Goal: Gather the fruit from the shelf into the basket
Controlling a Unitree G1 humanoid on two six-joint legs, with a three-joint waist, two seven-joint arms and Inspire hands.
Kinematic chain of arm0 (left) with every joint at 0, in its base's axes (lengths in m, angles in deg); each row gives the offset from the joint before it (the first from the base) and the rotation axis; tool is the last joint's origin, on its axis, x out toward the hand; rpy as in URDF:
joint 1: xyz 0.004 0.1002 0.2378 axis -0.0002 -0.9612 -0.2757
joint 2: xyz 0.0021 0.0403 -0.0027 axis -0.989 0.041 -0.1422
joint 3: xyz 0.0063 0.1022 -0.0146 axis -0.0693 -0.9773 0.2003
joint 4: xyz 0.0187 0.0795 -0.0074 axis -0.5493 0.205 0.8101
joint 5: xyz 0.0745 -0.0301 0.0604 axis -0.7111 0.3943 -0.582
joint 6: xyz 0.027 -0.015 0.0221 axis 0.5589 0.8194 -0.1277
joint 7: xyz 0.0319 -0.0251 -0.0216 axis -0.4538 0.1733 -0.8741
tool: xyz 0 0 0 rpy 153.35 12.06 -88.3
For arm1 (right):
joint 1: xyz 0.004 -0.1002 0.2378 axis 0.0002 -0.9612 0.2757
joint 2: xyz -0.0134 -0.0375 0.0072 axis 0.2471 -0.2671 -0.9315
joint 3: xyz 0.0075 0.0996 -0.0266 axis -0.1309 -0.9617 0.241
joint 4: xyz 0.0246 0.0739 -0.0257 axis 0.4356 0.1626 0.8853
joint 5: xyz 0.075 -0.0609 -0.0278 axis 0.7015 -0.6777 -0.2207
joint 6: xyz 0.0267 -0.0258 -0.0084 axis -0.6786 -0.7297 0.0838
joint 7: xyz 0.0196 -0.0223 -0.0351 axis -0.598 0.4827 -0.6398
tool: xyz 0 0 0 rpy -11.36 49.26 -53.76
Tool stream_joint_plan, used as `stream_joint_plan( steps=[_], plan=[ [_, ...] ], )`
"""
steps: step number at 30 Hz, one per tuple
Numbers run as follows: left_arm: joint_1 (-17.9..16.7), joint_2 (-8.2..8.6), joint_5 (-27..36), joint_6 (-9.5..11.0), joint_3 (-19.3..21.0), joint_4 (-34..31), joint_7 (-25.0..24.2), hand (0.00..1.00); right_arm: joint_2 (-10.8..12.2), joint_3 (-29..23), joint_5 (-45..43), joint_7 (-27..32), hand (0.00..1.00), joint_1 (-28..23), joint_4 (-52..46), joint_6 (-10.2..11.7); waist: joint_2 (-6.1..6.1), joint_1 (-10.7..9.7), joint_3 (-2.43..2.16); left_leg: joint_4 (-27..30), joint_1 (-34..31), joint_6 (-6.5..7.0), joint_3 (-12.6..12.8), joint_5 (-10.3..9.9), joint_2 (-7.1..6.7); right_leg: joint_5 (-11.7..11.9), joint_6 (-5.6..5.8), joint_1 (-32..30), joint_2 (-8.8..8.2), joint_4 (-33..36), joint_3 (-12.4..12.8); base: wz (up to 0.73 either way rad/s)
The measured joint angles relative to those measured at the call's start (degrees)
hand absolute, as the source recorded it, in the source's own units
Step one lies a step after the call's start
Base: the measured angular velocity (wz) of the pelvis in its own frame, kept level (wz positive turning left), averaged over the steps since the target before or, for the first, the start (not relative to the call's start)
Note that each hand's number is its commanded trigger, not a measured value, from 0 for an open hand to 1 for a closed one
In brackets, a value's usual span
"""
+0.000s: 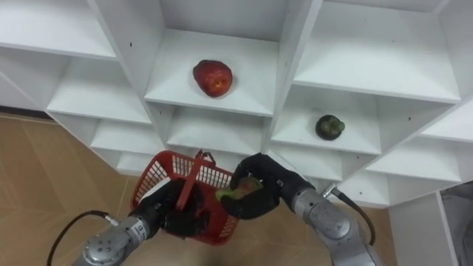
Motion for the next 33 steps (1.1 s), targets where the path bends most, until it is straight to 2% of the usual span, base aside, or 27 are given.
stream_joint_plan(
  steps=[6, 15, 19, 27, 31, 32, 33],
  plan=[
    [0.0, -0.68, 4.1, 0.4, -1.1, -0.1, -1.1, 1.0, 0.0, 1.9, 0.2, 1.6, 1.0, 0.7, 1.5, 0.3, 0.02, 0.0, -0.01, 0.2, -0.3, 0.01, 0.2, 0.0, 0.07, 0.0, 0.0, -0.4, -0.11, 0.3, 0.0, -0.01],
    [0.1, -0.66, 6.2, 0.4, -1.6, -0.2, -5.2, 1.0, 0.0, 2.1, 0.5, 2.7, 1.0, 0.7, 3.2, 0.9, 0.41, -0.2, 0.07, 1.1, -1.3, 0.17, 0.1, -0.1, 0.04, 0.0, 0.01, -0.6, -0.46, 0.1, 0.0, 0.01],
    [0.0, -0.6, 6.4, 0.4, -2.2, -2.7, -6.4, 1.0, 0.0, 2.9, 0.4, 3.4, 1.0, 0.5, 3.8, 0.9, 0.77, -0.2, -0.01, 1.4, -2.2, 0.17, 0.1, -0.1, 0.03, 0.0, 0.02, -1.6, -0.44, 0.3, 0.1, 0.0],
    [-0.3, -1.77, 6.7, 0.4, -2.3, -5.3, -8.3, 1.0, -0.5, 2.7, 0.3, 4.1, 1.0, 0.7, 3.8, 1.8, 1.07, -0.3, -0.05, 1.8, -2.6, 0.17, 0.1, -0.1, 0.04, 0.0, 0.02, -2.0, -0.44, 0.7, 0.1, 0.0],
    [-0.3, -2.16, 8.8, 0.4, -2.4, -5.3, -8.9, 1.0, -0.5, 2.8, 0.4, 4.7, 1.0, 0.6, 3.8, 2.2, 1.07, -0.4, -0.06, 1.9, -2.5, 0.18, 0.0, 0.0, 0.0, 0.0, 0.01, -2.0, -0.35, 0.9, 0.0, 0.0],
    [-0.3, -2.18, 8.9, 0.4, -2.5, -5.3, -8.9, 1.0, -0.5, 2.9, 0.4, 4.8, 0.7, 0.6, 3.8, 2.2, 1.07, -0.4, -0.06, 1.9, -2.5, 0.19, 0.0, 0.0, -0.01, 0.0, 0.01, -2.0, -0.35, 1.0, 0.0, 0.0],
    [-0.3, -2.3, 9.6, 0.4, -2.6, -5.3, -9.0, 1.0, -0.5, 2.9, 0.4, 4.9, 0.2, 0.6, 3.8, 2.3, 1.08, -0.4, -0.06, 1.9, -2.4, 0.2, 0.0, 0.0, -0.01, 0.0, 0.01, -2.0, -0.35, 1.0, 0.0, 0.0]
  ],
)
